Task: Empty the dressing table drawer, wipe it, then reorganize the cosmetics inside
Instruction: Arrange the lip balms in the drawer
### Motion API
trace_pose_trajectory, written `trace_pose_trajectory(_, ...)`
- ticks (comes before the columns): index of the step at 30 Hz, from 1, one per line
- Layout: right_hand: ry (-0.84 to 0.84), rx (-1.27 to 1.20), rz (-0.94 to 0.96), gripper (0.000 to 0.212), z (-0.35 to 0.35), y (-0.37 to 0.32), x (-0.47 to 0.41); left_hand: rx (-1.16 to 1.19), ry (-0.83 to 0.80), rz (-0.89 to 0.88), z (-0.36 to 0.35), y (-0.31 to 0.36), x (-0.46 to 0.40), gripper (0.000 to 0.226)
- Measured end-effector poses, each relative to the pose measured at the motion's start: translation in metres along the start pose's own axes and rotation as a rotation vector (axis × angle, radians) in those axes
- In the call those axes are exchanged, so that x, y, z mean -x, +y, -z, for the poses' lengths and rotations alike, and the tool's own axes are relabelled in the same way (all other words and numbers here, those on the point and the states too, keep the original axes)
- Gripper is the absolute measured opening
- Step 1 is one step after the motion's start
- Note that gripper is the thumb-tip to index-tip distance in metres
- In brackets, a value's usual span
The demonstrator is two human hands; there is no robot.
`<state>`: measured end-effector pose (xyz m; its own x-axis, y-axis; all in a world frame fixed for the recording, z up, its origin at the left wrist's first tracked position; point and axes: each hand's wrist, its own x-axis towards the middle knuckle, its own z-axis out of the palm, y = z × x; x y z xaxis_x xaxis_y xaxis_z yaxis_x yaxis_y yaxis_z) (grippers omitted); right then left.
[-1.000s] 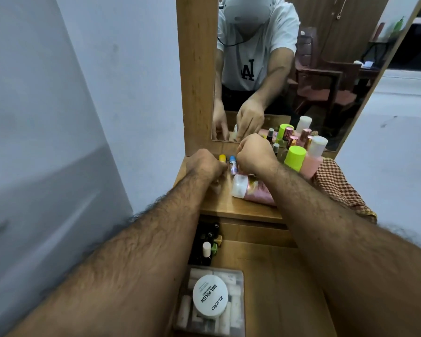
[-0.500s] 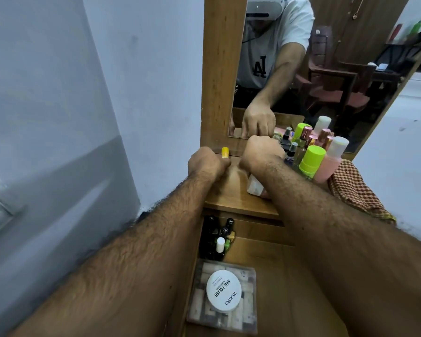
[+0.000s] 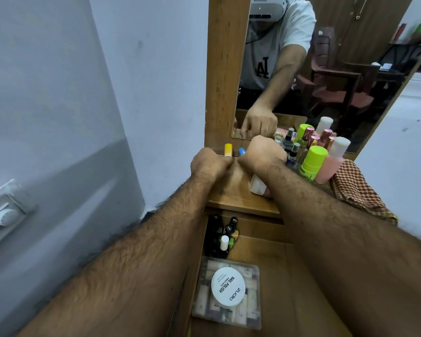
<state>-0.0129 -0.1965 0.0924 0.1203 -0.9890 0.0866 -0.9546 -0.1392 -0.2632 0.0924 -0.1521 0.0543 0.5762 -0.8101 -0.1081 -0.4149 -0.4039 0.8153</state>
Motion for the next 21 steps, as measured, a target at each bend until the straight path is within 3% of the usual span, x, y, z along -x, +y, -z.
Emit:
trace_pose_trajectory(5, 0.021, -0.309, 0.009, 0.029, 0.028, 0.007, 0.001, 0.138, 0.024, -0.039, 0.011, 0.0, 0.012, 0.03)
trace_pose_trajectory(12, 0.028, -0.664, 0.071, 0.028, 0.06, 0.042, 0.042, 0.298, -0.005, -0.126, 0.027, -0.001, 0.057, 0.022)
trace_pose_trajectory(16, 0.035, -0.641, 0.157, 0.017, 0.064, 0.073, 0.086, 0.234, -0.065, -0.245, 0.024, -0.004, 0.1, 0.015)
trace_pose_trajectory(21, -0.016, -0.465, 0.133, 0.017, 0.041, 0.121, 0.132, -0.111, -0.127, -0.417, 0.007, -0.026, 0.145, 0.005)
